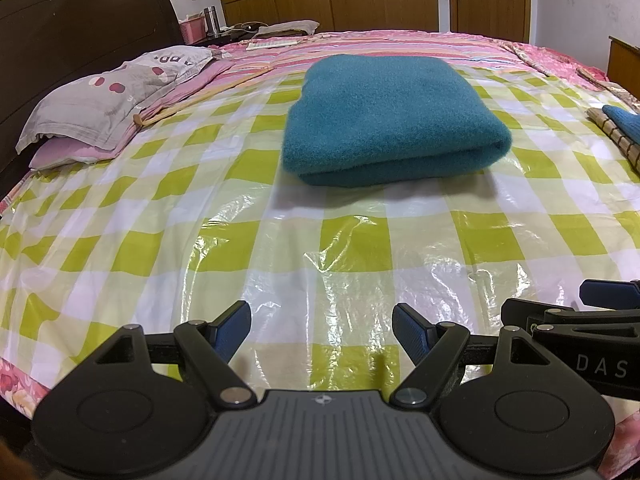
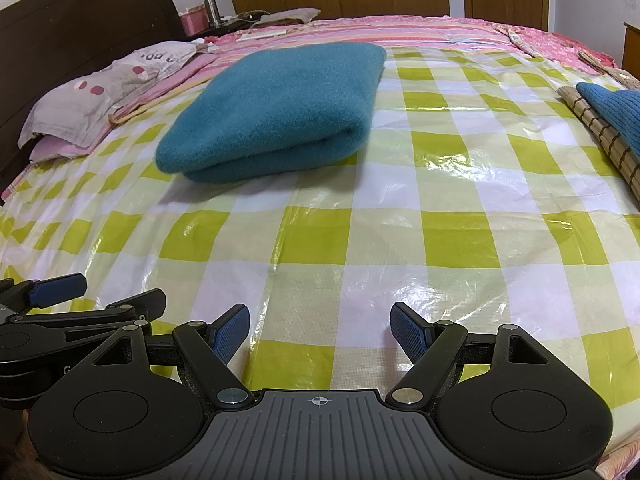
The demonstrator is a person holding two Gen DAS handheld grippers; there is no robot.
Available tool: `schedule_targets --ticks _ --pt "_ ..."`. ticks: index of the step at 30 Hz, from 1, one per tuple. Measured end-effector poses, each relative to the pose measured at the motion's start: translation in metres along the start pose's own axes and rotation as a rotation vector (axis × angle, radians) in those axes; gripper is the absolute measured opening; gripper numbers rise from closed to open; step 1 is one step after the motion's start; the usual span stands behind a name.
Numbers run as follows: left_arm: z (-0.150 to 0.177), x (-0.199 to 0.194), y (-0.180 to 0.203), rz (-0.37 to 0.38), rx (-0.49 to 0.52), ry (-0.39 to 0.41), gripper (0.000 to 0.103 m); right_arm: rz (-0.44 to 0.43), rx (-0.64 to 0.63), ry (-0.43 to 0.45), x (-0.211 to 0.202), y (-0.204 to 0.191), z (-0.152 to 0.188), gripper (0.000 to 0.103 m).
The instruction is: Fold small clothes
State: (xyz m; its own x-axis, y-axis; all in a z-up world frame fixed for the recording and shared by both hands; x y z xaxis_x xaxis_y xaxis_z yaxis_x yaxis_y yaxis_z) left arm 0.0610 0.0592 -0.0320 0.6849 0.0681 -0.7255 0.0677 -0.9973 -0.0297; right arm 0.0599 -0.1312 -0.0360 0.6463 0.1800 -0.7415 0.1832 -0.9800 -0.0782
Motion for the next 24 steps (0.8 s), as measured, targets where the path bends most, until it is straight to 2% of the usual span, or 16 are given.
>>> schedule_targets --ticks 24 --pt "-0.0008 -0.0021 -0.0010 -0.010 -0.023 0.034 0.082 -0.008 0.004 0.001 0.0005 -0.0003 -0.0024 0.079"
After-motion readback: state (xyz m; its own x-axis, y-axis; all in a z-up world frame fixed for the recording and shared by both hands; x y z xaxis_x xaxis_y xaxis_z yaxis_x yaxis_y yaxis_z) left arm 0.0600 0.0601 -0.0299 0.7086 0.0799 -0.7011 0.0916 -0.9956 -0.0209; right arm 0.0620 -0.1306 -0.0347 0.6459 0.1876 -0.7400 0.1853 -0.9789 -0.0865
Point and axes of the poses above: each gripper's, at about its wrist camera, not at the fingertips, and x roughly the way its jaws point, y to its right, z to its underside, the point moved 4 cm from there along x, roughly the way its jaws point, and after that the axes turned 6 degrees about -x, right-handed, at the moved point
